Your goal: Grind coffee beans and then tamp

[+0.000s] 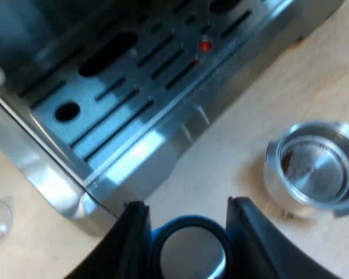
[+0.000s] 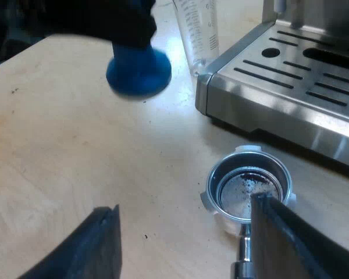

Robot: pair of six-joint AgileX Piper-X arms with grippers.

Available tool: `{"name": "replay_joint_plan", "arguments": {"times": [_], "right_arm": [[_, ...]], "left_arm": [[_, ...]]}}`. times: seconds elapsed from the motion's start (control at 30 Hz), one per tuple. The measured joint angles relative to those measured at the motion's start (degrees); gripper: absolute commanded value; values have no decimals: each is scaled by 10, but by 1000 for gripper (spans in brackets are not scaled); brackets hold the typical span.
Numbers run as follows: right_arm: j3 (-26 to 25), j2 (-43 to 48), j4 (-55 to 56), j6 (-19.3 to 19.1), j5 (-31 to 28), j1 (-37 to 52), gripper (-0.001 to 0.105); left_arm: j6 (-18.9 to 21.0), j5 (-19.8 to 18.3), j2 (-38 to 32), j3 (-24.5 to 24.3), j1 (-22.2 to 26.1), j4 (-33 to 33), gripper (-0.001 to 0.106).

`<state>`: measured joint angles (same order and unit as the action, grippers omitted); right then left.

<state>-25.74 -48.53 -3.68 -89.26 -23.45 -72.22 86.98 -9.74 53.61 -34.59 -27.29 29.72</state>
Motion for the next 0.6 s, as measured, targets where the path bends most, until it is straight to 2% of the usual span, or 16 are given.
{"name": "replay_joint_plan", "arguments": {"times": [0.43,0.6], "right_arm": [[0,-11,0,1,13,0,52],[0,-11,0,1,13,0,52]], "left_arm": [[0,8,-1,170,0,-235,10],[0,9,-2,211,0,-291,10]]}}
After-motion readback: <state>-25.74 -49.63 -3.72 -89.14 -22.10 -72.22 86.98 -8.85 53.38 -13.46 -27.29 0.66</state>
